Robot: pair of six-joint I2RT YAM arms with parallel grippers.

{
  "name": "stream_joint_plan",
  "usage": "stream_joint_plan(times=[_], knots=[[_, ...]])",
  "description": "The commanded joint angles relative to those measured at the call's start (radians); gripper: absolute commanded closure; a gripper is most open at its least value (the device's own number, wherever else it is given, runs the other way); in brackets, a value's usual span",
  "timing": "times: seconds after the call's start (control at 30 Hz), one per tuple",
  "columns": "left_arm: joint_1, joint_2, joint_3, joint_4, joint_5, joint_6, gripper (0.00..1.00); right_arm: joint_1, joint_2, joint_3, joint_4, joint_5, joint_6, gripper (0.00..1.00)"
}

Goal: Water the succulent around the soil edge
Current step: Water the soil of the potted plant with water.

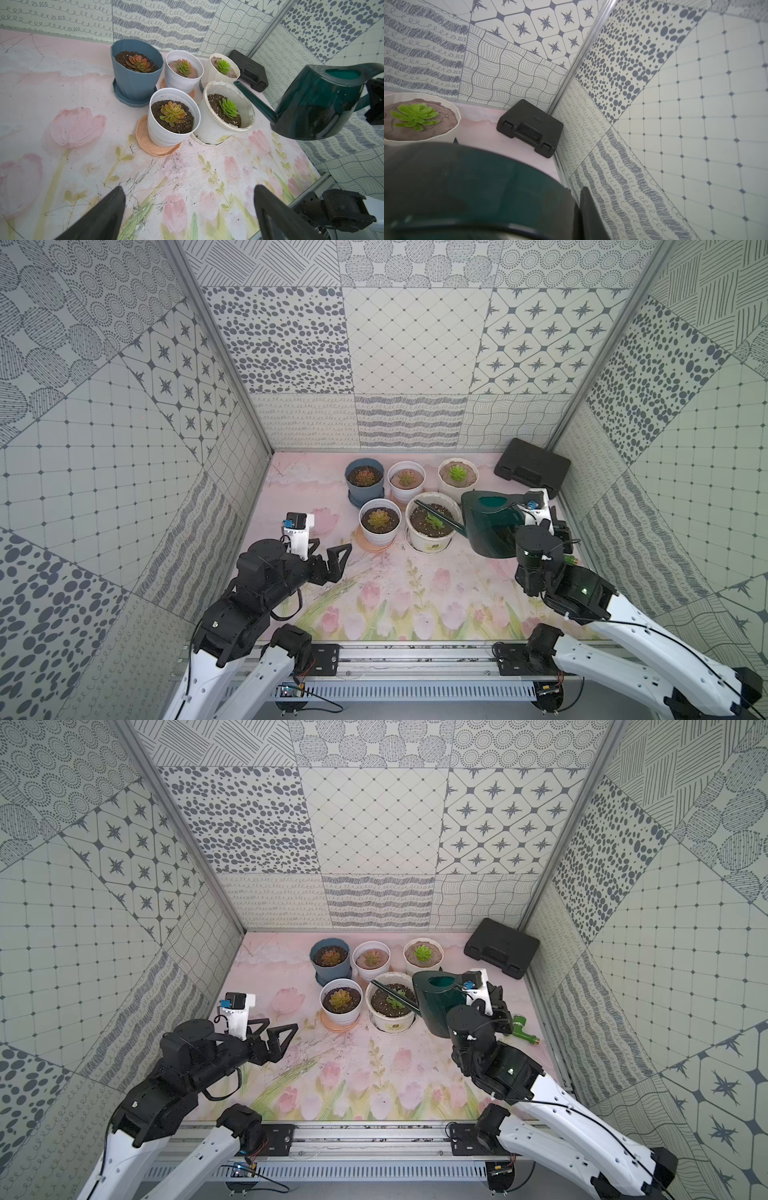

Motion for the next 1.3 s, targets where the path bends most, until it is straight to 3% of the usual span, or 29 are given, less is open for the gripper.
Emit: stream_joint_plan(times=[0.0,0.13,0.47,0.57,0.77,0.93,1.07,1.27], knots=[[0.003,0.011,-0.006,0.049,-0.024,0.016,0.01,-0.035,-0.100,-0.041,0.052,-0.084,0.244,1.00],[0.002,0.018,-0.007,0.049,-0.035,0.018,0.01,-0.127,-0.191,-0.129,0.068,-0.222,0.396,1.00],[0.003,0.017,-0.013,0.051,-0.066,0.016,0.01,-0.382,-0.267,-0.322,0.404,-0.511,0.587,1.00],[0.004,0.017,-0.014,0.052,-0.074,0.016,0.01,-0.410,-0.237,-0.350,0.533,-0.531,0.533,1.00],[0.002,0.016,-0.014,0.052,-0.077,0.019,0.01,-0.539,-0.075,-0.245,0.556,-0.660,0.395,1.00],[0.003,0.012,-0.011,0.050,-0.064,0.018,0.01,-0.766,0.083,-0.091,0.504,-0.893,0.257,1.00],[0.002,0.012,-0.009,0.052,-0.046,0.018,0.01,-0.960,0.195,0.011,0.461,-1.040,0.324,1.00],[0.002,0.012,-0.003,0.049,-0.017,0.015,0.01,-0.986,0.384,0.150,0.518,-0.947,0.109,1.00]])
